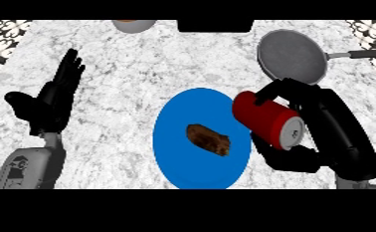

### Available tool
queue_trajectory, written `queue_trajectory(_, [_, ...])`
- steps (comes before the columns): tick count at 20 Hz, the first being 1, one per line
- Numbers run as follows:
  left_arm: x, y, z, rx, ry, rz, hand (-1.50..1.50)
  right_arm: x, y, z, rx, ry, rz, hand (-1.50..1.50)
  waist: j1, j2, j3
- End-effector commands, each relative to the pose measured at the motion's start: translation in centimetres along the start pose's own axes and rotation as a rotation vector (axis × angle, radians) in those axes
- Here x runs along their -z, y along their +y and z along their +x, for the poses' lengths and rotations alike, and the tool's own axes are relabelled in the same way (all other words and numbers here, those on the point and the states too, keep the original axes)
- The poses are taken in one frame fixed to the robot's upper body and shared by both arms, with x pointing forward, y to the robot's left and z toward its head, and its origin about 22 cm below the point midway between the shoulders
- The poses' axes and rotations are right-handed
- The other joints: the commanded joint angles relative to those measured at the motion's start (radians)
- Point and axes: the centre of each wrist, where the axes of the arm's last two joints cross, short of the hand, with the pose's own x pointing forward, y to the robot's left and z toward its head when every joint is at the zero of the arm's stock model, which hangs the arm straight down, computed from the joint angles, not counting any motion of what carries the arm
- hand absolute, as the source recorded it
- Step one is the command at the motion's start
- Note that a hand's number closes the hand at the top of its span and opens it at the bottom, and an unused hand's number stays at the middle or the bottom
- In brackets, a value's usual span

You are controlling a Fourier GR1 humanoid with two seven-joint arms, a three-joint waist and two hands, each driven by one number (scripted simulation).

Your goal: Pick the can from the plate and place it in the pan

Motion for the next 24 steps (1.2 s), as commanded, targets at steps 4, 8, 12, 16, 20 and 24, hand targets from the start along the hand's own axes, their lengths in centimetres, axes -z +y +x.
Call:
queue_trajectory(4, [1.0,-0.6,1.0,0.005,0.002,-0.009,0.00,5.6,-3.8,-8.0,0.048,0.079,-0.093,1.50,0.008,0.003,0.000])
queue_trajectory(8, [-0.3,-1.0,-0.4,0.005,-0.008,-0.024,0.00,7.4,-4.2,-13.6,-0.004,0.128,-0.139,1.50,0.025,0.007,0.000])
queue_trajectory(12, [1.3,-1.0,0.2,0.000,-0.015,-0.046,0.00,9.1,-4.6,-16.9,-0.165,0.134,-0.179,1.50,0.041,0.017,0.001])
queue_trajectory(16, [0.7,-2.5,0.7,-0.009,-0.022,-0.062,0.00,9.9,-5.2,-20.2,-0.218,0.174,-0.202,1.50,0.055,0.018,0.002])
queue_trajectory(20, [1.7,-0.8,1.2,-0.006,-0.041,-0.058,0.00,11.1,-4.4,-21.6,-0.178,0.213,-0.218,1.50,0.070,0.028,0.002])
queue_trajectory(24, [1.6,-2.3,1.4,-0.001,-0.050,-0.082,0.00,10.7,-3.0,-23.1,-0.193,0.226,-0.224,1.50,0.085,0.035,0.004])
